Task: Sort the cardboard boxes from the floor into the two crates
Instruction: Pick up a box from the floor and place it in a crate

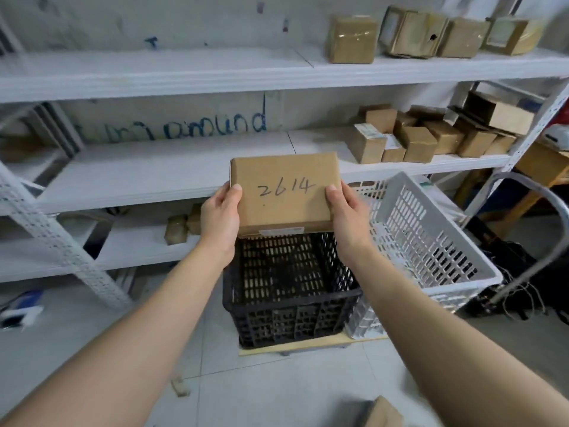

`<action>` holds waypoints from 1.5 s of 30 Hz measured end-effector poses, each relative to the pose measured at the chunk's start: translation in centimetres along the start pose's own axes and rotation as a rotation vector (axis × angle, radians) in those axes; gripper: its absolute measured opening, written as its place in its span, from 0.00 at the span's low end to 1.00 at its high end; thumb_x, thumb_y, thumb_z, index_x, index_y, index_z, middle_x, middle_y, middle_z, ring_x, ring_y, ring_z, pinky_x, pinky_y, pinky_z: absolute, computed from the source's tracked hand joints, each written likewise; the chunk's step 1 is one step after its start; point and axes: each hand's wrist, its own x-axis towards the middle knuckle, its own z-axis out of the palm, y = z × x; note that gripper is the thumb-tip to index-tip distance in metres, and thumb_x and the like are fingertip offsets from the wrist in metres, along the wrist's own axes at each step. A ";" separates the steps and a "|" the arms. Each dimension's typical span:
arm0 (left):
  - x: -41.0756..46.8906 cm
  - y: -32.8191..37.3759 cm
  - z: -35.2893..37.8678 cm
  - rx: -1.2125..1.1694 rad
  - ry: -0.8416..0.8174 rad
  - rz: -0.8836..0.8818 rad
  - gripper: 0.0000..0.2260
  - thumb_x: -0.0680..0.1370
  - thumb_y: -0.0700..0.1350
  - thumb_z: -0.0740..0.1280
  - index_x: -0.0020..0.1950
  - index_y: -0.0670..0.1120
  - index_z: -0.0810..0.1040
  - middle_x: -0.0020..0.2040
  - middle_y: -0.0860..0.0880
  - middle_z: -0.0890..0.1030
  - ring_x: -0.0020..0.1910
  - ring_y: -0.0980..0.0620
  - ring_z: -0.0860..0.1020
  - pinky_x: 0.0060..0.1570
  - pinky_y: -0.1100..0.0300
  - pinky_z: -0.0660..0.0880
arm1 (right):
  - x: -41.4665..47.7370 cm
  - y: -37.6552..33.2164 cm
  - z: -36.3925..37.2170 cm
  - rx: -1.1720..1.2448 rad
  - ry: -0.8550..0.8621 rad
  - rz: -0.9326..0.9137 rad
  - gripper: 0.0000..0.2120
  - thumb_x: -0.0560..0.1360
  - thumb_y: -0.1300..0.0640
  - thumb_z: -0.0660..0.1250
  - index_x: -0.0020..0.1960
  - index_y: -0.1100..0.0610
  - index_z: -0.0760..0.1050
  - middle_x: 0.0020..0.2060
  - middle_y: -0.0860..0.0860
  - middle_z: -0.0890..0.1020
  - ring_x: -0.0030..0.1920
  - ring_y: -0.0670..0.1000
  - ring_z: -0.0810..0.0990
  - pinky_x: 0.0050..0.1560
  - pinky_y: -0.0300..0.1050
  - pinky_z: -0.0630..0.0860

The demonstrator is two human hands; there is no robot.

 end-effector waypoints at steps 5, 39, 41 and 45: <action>5.3 -2.3 -1.0 -0.001 0.001 -0.110 0.06 0.80 0.49 0.62 0.47 0.56 0.78 0.44 0.60 0.82 0.45 0.62 0.79 0.39 0.67 0.74 | 3.9 2.7 3.3 -0.023 -0.018 0.089 0.10 0.77 0.49 0.61 0.47 0.38 0.80 0.42 0.38 0.84 0.41 0.37 0.81 0.37 0.31 0.74; 22.2 -27.6 4.1 0.076 0.173 -0.904 0.34 0.77 0.34 0.63 0.77 0.58 0.54 0.72 0.48 0.67 0.67 0.44 0.69 0.47 0.44 0.75 | 27.2 31.4 7.5 -0.425 -0.150 0.678 0.17 0.74 0.54 0.68 0.62 0.47 0.71 0.63 0.54 0.69 0.59 0.57 0.73 0.56 0.46 0.73; 22.8 -28.9 4.0 0.060 0.210 -0.962 0.29 0.77 0.33 0.62 0.75 0.53 0.60 0.70 0.47 0.69 0.66 0.43 0.70 0.46 0.44 0.75 | 27.5 32.7 8.6 -0.469 -0.157 0.672 0.15 0.73 0.54 0.69 0.57 0.46 0.70 0.60 0.53 0.65 0.60 0.58 0.70 0.60 0.51 0.73; 23.5 -31.1 3.5 -0.038 0.375 -1.130 0.17 0.80 0.32 0.56 0.67 0.42 0.70 0.67 0.41 0.74 0.62 0.41 0.73 0.52 0.42 0.73 | 27.1 34.9 11.2 -0.487 -0.248 0.676 0.21 0.73 0.56 0.70 0.64 0.44 0.70 0.65 0.54 0.59 0.64 0.59 0.66 0.64 0.52 0.71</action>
